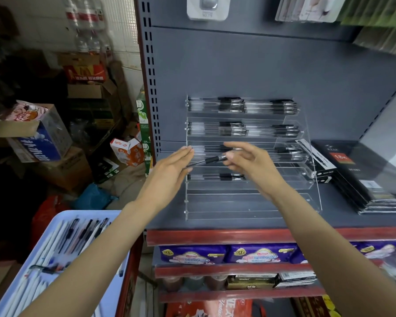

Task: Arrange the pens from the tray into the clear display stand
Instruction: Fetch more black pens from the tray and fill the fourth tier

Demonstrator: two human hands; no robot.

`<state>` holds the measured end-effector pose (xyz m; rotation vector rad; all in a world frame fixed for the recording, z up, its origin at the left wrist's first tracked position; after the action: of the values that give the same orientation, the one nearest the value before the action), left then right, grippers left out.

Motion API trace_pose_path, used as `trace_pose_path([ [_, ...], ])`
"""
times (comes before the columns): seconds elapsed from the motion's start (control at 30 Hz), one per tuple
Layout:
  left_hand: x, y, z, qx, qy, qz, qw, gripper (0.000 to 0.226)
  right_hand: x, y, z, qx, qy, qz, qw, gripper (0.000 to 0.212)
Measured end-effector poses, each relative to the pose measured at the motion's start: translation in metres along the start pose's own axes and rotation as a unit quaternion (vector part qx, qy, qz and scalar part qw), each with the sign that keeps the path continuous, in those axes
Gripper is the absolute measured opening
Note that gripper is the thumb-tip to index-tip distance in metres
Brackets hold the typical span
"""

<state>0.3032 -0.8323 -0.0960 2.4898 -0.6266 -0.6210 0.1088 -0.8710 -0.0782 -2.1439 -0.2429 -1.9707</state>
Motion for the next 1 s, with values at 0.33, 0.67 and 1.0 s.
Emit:
trace_pose_path([
  [0.33,0.018,-0.009,0.008,0.006,-0.211,-0.195,0.958,0.067,-0.015,-0.004,-0.046,-0.126,-0.018,0.015,0.992,0.016],
  [0.67,0.023,-0.011,0.015,0.007,-0.309,-0.219,0.925,0.065,-0.024,0.003,-0.035,-0.123,-0.303,0.002,0.945,0.008],
  [1.0,0.021,-0.014,0.016,-0.011,-0.299,-0.218,0.929,0.062,-0.022,0.014,-0.024,-0.074,-0.369,0.051,0.925,0.006],
])
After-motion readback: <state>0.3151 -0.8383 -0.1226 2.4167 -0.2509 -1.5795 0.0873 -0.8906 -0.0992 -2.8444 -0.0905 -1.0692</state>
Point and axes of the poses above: each hand's wrist, its own y-axis towards the middle knuckle, its own z-axis out of the palm, x = y × z, the point moved 4 cm from there along y, towards the middle knuckle, and after that the axes turned 9 degrees about z, right-handed, at the moved point
